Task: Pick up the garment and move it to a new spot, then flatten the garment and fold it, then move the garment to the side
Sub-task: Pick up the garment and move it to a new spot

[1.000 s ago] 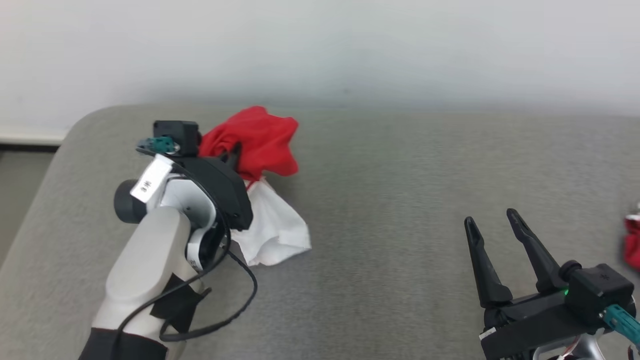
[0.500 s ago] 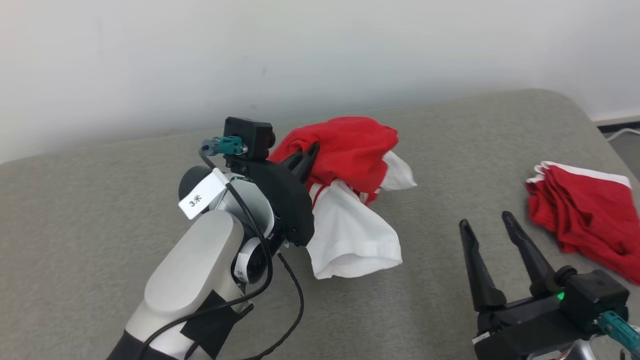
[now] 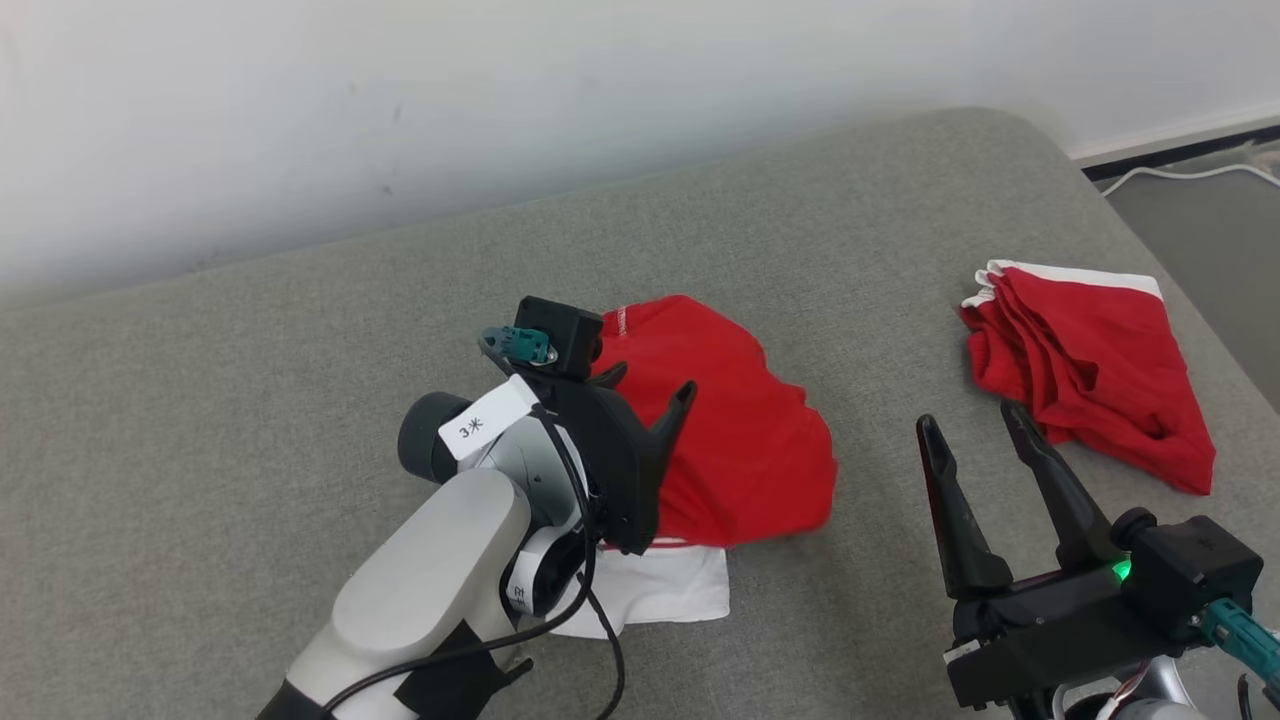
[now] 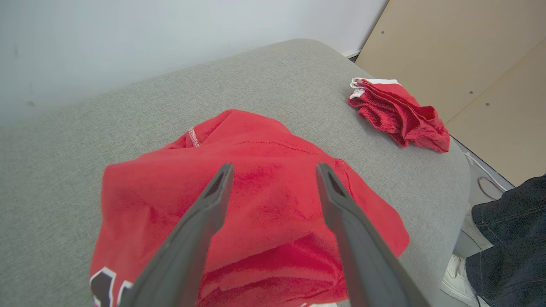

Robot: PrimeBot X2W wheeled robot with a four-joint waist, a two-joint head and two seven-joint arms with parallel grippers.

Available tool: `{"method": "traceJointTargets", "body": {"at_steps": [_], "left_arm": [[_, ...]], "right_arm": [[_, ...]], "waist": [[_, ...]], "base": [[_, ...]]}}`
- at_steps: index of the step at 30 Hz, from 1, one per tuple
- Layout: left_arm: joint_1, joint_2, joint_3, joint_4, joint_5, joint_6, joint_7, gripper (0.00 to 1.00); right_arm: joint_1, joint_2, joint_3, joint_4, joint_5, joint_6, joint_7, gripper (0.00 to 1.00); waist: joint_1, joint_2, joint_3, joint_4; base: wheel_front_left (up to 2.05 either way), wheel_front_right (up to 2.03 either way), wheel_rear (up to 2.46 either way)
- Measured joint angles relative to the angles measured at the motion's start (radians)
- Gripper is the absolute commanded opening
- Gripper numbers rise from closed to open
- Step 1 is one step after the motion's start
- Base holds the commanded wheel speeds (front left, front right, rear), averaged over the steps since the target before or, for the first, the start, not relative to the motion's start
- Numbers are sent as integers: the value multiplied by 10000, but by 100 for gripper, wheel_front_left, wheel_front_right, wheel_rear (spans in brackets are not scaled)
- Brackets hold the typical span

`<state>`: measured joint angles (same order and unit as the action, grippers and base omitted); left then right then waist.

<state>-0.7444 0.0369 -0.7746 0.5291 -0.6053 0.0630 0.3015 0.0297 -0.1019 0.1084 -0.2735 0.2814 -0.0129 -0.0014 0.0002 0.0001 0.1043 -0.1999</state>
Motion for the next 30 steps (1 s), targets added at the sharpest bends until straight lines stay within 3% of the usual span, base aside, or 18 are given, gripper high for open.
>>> {"method": "traceJointTargets", "body": {"at_steps": [7, 11, 20, 30], "left_arm": [[7, -12, 155, 12, -349, 127, -270, 100], [30, 84, 673, -255, -272, 194, -1009, 100], [1881, 1720, 1858, -2144, -163, 359, -3292, 100], [4927, 2406, 3221, -3818, -142, 600, -5124, 100]], "right_arm": [[-49, -10, -46, 136, 6, 40, -94, 100], [-145, -10, -82, 247, 15, 40, -180, 100], [-521, 54, -234, 844, 219, 36, -466, 100], [-148, 81, -872, 1423, 374, -326, -782, 100]], "waist": [[0, 0, 104, 399], [0, -1, 82, 722], [-3, -1, -323, 1237], [-3, -1, -788, 1838]], "base": [[0, 0, 0], [0, 0, 0], [0, 0, 0], [0, 0, 0]]}}
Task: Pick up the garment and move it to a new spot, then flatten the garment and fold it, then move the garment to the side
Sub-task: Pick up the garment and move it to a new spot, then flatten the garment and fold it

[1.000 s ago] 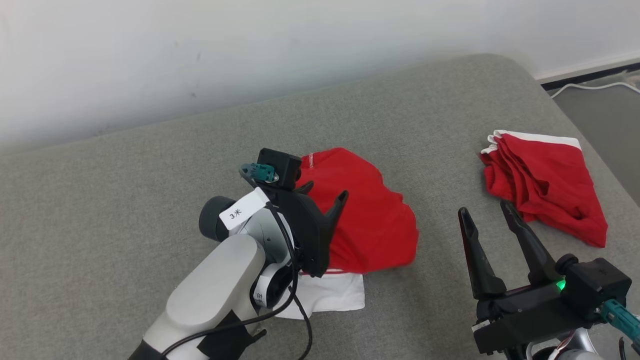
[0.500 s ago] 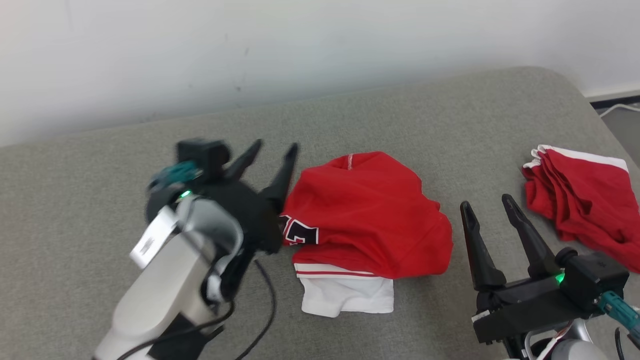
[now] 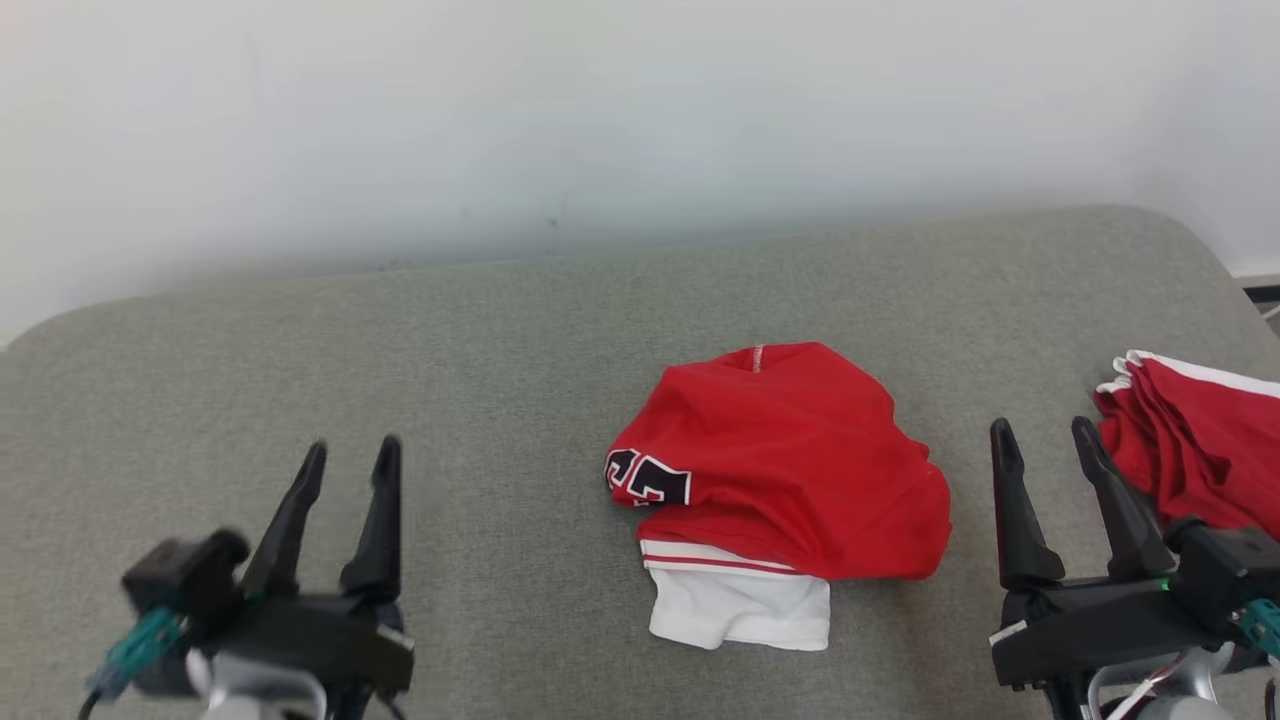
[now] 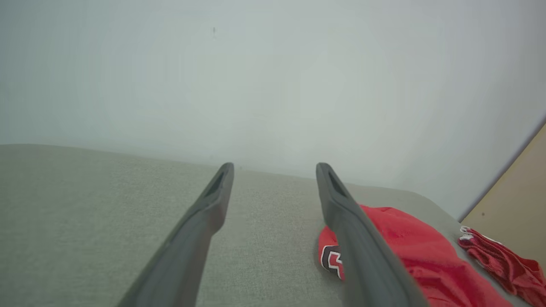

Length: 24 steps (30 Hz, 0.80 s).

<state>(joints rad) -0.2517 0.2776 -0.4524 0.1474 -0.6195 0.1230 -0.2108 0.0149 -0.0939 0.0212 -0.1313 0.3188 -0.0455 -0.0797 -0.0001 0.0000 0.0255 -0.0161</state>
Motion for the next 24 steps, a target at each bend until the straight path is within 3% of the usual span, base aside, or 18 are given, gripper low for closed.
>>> {"method": "traceJointTargets", "body": {"at_steps": [11, 24], "left_arm": [[2649, 115, 1248, -836, 224, 12, -288, 100], [3318, -23, 1705, -1317, 339, 12, -123, 100]], "right_arm": [[546, 90, -186, 332, 88, -171, -184, 100], [553, 104, -514, 627, 318, -249, -249, 100]], "waist": [[0, -1, -341, 485], [0, 0, -369, 587]], "base": [[0, 0, 0], [0, 0, 0]]}}
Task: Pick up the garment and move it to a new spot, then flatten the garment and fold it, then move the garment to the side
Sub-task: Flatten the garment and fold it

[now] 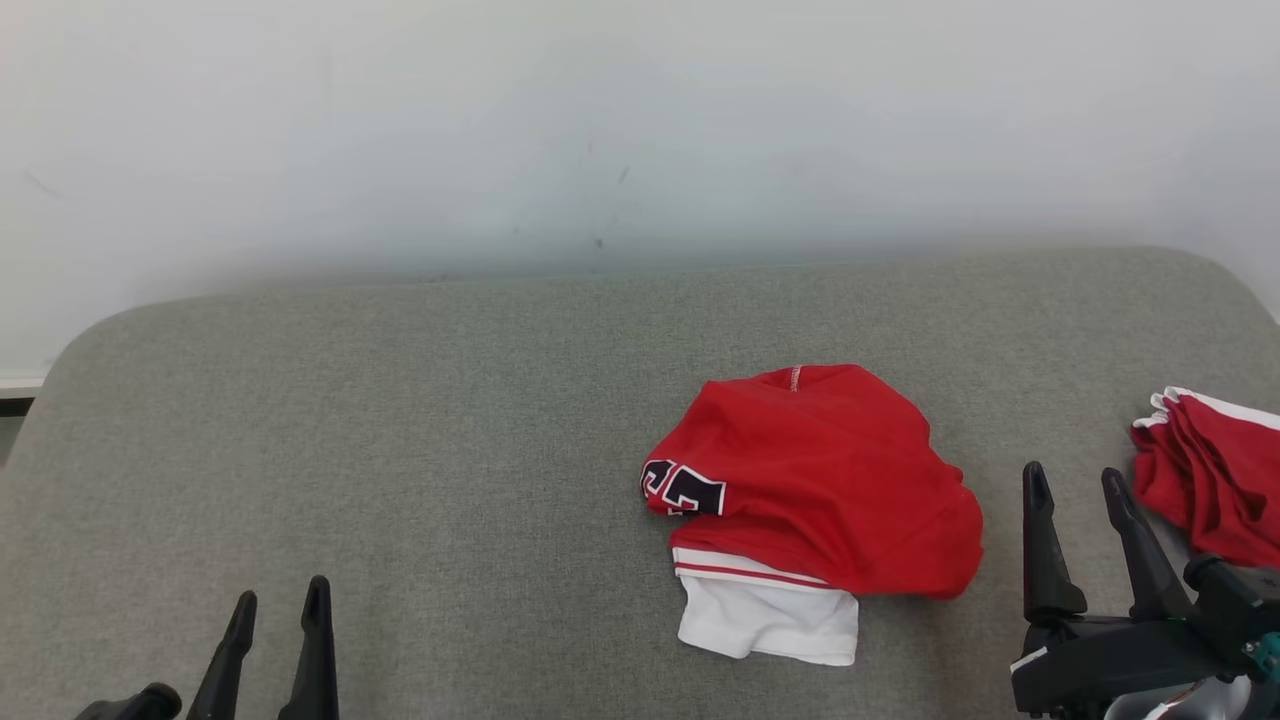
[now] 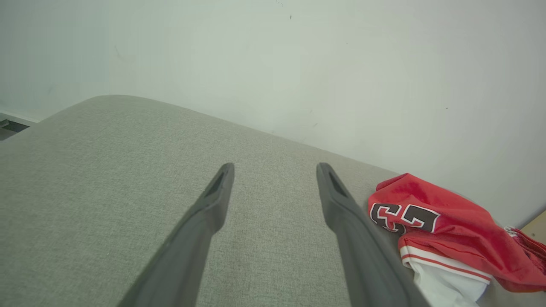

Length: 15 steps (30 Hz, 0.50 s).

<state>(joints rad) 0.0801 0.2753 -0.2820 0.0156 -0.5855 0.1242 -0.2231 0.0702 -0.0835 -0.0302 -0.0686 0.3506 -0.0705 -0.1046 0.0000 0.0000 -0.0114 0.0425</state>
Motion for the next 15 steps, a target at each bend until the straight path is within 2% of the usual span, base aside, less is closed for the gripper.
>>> {"method": "traceJointTargets", "body": {"at_steps": [2, 5, 10, 15], "left_arm": [[58, 12, -35, -121, -58, 0, 169, 100], [204, -6, -579, 10, -257, -17, 905, 100], [60, -255, -1354, 476, -681, -295, 2002, 100], [-1179, -656, -2314, 1120, -631, -665, 2997, 100]], "right_arm": [[-11, 2, 36, 2, 2, 0, -2, 100], [-34, 6, 153, 31, 2, 0, 6, 100], [-35, 12, 291, 40, 2, 13, 90, 100], [-271, 8, 385, 73, 0, 61, 171, 100]], "waist": [[0, 0, -12, 40], [0, 0, 1, 41], [0, 0, 65, -16], [1, 0, 153, -189]], "base": [[0, 0, 0], [0, 0, 0], [0, 0, 0], [0, 0, 0]]}}
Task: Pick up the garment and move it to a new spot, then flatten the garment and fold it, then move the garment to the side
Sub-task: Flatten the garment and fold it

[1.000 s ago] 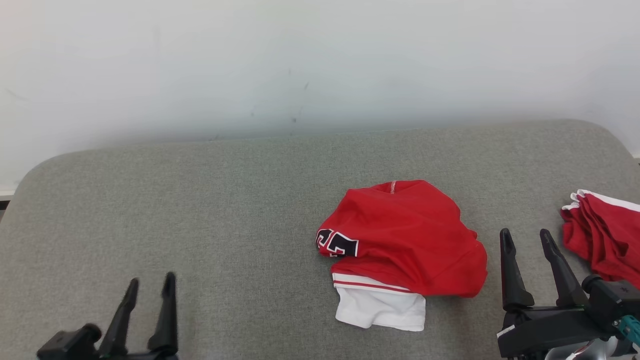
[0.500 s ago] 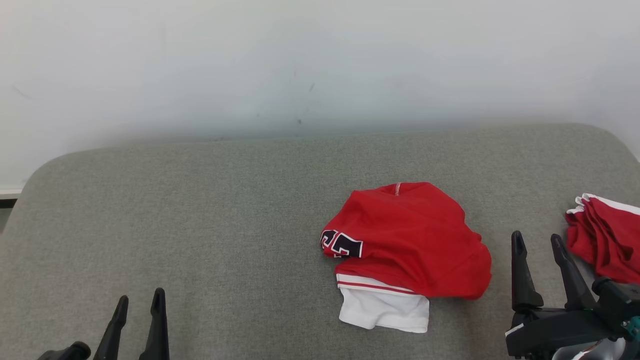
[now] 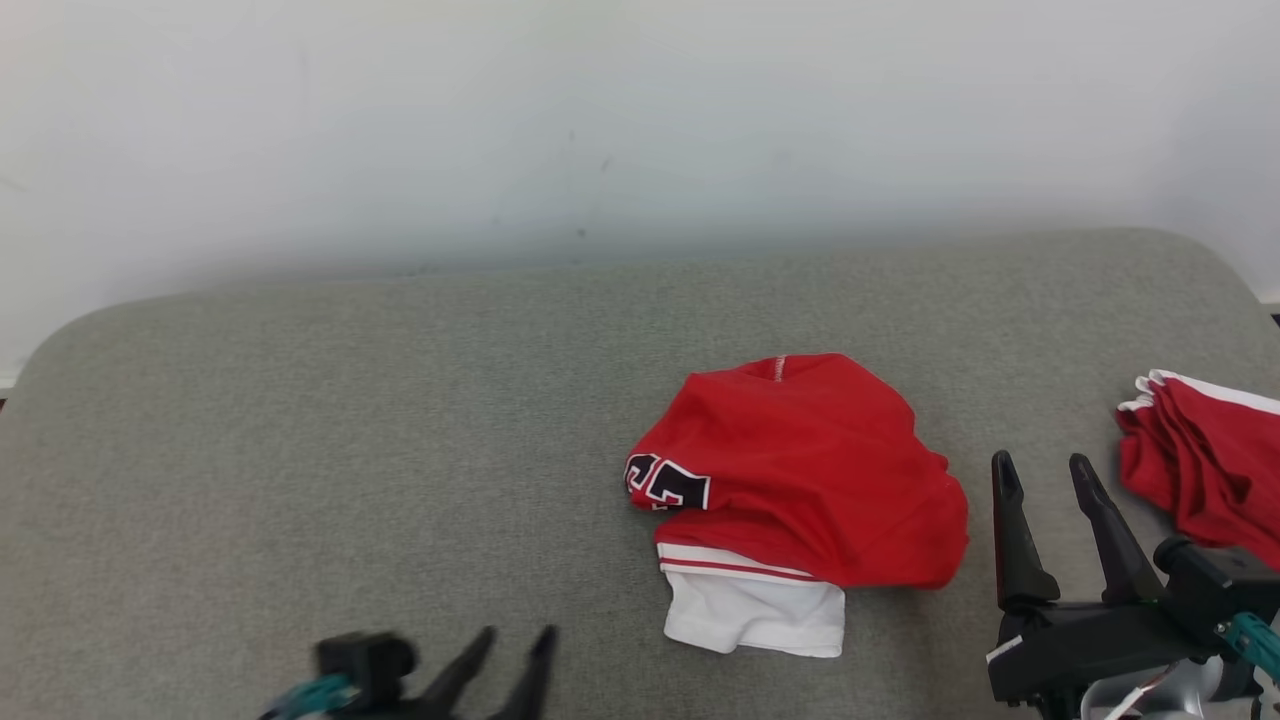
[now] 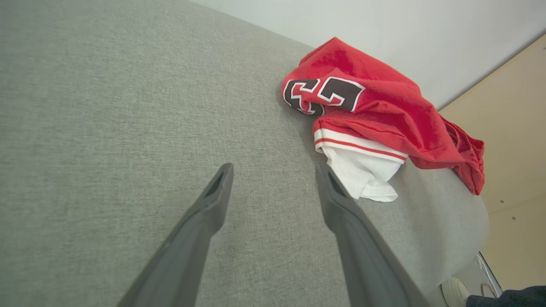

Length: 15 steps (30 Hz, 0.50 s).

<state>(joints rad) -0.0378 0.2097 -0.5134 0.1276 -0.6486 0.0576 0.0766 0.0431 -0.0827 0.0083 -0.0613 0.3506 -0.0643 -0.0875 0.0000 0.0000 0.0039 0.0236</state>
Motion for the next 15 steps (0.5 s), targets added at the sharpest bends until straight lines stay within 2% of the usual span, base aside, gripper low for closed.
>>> {"method": "traceJointTargets", "body": {"at_steps": [5, 11, 15], "left_arm": [[-1012, -675, -901, 972, 176, -322, 920, 100], [-1639, -1009, -1028, 1923, 240, -309, 1396, 100], [-2025, -1089, -830, 2568, 313, -125, 1572, 100]], "right_arm": [[-161, 0, 128, 13, -2, 29, 58, 100], [-165, 2, 184, 13, -4, 27, 84, 100], [-162, 0, 173, 4, -2, 27, 88, 100]], "waist": [[0, 0, 76, -324], [0, 0, 175, -769], [0, 1, 294, -1158]], "base": [[0, 0, 0], [0, 0, 0], [0, 0, 0]]}}
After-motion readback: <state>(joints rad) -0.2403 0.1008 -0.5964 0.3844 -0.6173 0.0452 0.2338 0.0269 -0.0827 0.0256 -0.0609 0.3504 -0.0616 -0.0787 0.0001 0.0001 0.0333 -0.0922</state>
